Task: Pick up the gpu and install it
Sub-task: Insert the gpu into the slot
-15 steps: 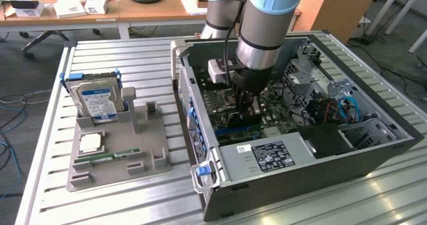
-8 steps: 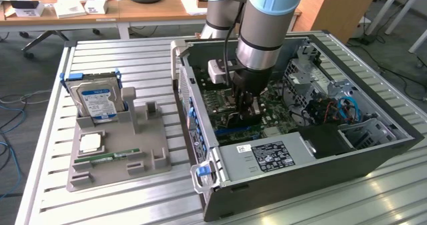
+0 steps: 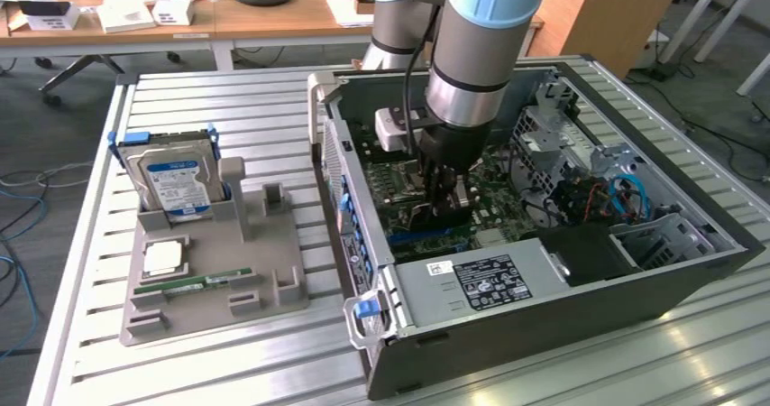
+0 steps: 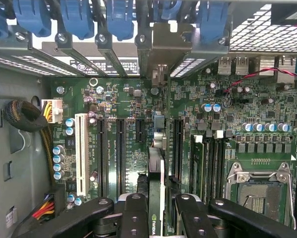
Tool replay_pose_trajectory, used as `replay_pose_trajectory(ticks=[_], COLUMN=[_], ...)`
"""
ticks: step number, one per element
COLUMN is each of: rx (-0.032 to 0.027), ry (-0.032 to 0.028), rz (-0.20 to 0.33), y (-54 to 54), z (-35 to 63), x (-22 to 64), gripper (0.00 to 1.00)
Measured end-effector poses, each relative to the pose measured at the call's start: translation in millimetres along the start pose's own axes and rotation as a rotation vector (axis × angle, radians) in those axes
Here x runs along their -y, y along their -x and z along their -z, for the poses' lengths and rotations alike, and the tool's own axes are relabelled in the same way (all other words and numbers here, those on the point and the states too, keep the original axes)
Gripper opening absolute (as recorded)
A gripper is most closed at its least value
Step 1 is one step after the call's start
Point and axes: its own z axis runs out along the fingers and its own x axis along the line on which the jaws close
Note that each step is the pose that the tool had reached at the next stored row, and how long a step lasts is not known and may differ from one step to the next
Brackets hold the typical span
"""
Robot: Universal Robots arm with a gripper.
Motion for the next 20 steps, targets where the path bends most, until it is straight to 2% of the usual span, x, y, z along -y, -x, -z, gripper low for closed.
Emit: replay_pose_trajectory(ticks=[20], rx=[0.0000], ry=[-0.0001], rz=[0.000], y=[0.0], z=[0.0], x=[-1.9], gripper=[0.26])
